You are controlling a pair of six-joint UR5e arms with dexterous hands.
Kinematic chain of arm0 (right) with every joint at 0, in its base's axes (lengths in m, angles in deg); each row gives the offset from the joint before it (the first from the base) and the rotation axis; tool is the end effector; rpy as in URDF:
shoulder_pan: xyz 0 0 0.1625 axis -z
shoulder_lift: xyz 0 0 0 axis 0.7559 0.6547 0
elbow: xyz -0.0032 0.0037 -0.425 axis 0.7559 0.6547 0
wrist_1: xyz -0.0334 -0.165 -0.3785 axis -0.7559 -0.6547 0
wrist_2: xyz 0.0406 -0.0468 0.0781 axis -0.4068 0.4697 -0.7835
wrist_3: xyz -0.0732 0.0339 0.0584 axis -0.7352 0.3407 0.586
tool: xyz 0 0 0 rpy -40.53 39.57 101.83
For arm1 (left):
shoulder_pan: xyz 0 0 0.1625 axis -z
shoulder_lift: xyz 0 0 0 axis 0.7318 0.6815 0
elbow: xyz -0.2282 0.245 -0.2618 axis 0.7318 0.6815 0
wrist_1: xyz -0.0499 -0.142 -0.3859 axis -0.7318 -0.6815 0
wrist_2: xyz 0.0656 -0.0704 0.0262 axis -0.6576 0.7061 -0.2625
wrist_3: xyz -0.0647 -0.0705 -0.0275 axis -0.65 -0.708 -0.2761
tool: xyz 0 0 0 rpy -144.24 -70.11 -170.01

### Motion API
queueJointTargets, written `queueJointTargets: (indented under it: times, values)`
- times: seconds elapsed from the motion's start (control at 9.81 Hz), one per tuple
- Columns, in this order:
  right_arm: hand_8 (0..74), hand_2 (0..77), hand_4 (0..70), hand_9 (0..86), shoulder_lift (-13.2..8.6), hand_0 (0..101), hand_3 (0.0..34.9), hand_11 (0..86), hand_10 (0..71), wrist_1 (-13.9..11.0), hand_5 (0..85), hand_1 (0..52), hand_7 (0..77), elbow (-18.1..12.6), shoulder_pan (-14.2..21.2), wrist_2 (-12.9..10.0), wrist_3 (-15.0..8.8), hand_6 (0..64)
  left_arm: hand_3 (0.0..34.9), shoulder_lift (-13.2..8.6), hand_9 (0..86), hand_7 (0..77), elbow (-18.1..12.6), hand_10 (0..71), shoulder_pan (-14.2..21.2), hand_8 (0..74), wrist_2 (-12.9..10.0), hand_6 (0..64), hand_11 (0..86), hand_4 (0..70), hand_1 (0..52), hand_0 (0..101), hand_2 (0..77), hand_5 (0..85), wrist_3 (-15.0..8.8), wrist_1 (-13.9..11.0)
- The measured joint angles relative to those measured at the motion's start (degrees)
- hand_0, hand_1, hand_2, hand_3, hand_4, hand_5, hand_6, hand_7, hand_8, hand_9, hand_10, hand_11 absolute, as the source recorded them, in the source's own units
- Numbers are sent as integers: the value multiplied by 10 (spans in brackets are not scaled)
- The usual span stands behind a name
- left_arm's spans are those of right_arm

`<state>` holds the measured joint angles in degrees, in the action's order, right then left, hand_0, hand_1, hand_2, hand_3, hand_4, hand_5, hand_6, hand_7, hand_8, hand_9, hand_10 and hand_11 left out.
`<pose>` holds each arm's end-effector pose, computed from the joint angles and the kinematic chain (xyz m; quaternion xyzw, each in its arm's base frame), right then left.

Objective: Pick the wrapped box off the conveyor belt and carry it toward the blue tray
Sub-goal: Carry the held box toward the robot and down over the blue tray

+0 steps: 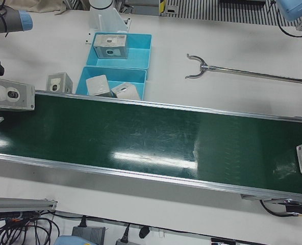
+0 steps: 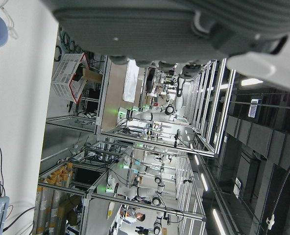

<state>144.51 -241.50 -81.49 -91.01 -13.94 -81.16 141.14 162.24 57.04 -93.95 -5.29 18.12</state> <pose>-0.3523 -0.5688 0.3190 -0.0589 -0.7868 0.6064 0.0988 -0.2292 -0.5100 0.5222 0.0965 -0.7008 0.7066 0.0166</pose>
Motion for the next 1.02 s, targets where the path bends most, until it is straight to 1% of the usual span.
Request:
queueJointTargets:
  times: [0.1,0.2,0.31,0.41,0.51,0.61,0.71,0.82,0.92,1.02]
  values:
    - [464,284,327,496,0,327,236,458,333,1,398,0,524,-9,0,0,0,311,0,0,0,5,0,5,0,5,0,0,0,0,0,0,11,5,0,0]
    - [436,262,355,660,-2,312,156,415,300,1,420,0,567,-23,-1,0,-1,344,0,0,0,5,0,0,0,5,0,0,0,0,0,0,11,5,0,0]
    - [436,262,355,660,-7,312,156,415,300,1,420,0,567,-38,3,-1,-2,344,0,0,0,5,0,5,0,5,0,0,0,0,0,0,5,5,0,0]
    - [371,240,365,529,-13,365,89,360,262,1,425,0,567,-54,13,-1,-4,349,0,0,5,5,0,5,0,0,0,0,0,0,0,0,5,5,0,0]
    - [371,240,365,529,-19,365,89,360,262,1,425,0,567,-72,29,-3,-5,349,0,0,0,5,0,5,0,5,0,0,0,0,0,0,5,5,0,0]
    - [338,224,365,507,-27,374,47,316,229,0,425,0,573,-88,50,-5,-7,349,0,0,0,5,0,0,0,5,0,0,0,0,0,0,11,5,0,0]
    - [338,224,365,507,-36,374,47,316,229,-1,425,0,573,-100,73,-7,-8,349,0,0,0,5,0,5,0,5,0,0,0,0,0,0,5,5,0,0]
    - [349,262,371,518,-43,416,0,295,202,-2,425,0,573,-112,100,-11,-11,349,0,0,0,5,0,5,0,5,0,0,0,0,0,0,11,5,0,0]
    - [344,262,371,524,-49,409,3,267,202,-2,425,0,573,-127,126,-18,-17,349,0,0,5,5,0,0,0,5,0,0,0,0,0,0,5,5,0,0]
    - [333,262,371,502,-52,408,25,262,169,-3,425,0,573,-146,152,-25,-30,349,0,0,5,5,0,0,0,5,0,0,0,0,0,0,5,5,0,0]
